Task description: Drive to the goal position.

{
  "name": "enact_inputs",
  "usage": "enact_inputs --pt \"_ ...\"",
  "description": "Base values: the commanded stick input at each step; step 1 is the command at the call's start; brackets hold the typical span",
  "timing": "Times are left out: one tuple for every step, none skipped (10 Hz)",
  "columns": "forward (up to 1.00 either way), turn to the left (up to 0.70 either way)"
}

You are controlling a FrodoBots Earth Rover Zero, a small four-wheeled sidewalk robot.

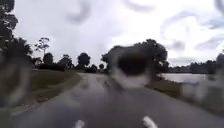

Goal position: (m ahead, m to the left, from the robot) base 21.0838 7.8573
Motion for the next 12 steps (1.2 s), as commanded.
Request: enact_inputs --pt "0.85 0.05" --pt "0.85 0.0" --pt "0.85 0.0" --pt "0.85 0.0" --pt "0.85 0.0" --pt "0.85 0.0" --pt "0.85 0.0" --pt "0.85 0.0" --pt "0.85 0.0" --pt "0.85 0.02" --pt "0.85 0.11" --pt "0.85 0.25"
